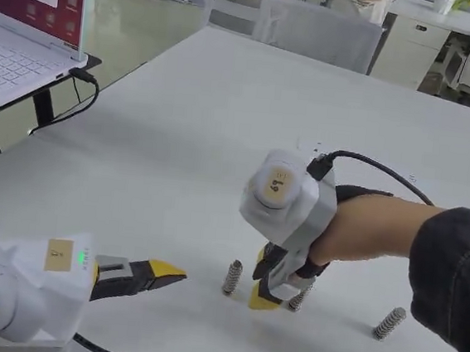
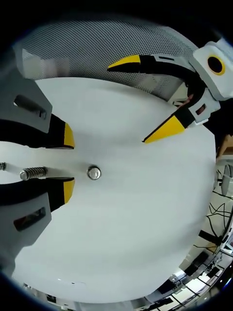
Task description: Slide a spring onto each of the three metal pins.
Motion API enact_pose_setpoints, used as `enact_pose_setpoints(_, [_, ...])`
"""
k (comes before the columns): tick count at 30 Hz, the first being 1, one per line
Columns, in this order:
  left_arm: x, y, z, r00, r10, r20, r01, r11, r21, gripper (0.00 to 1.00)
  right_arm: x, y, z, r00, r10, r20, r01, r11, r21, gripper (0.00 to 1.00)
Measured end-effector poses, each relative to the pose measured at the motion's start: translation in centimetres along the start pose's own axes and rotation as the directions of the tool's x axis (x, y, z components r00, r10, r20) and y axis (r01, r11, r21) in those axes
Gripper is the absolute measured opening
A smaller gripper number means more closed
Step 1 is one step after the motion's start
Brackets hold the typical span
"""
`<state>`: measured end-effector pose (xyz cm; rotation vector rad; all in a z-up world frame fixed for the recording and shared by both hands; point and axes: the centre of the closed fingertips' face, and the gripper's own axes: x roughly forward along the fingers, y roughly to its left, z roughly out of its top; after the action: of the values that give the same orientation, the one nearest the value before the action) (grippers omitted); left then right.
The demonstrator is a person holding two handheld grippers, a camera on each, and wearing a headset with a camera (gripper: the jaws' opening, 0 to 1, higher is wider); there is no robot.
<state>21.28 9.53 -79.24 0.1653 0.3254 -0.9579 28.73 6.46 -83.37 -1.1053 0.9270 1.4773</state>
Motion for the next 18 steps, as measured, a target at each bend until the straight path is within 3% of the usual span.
enact_pose_setpoints(8, [0.1,-0.1,0.1,1.0000,-0.003,-0.003,0.003,1.000,0.000,0.69,-0.9,1.2,-0.4,0.9986,-0.018,0.050,0.017,1.000,0.020,0.22])
enact_pose_setpoints(18, [0.2,0.1,0.2,1.0000,-0.003,-0.001,0.003,1.000,0.000,0.69,-1.4,3.0,-0.4,0.9898,-0.034,0.138,0.027,0.998,0.056,0.25])
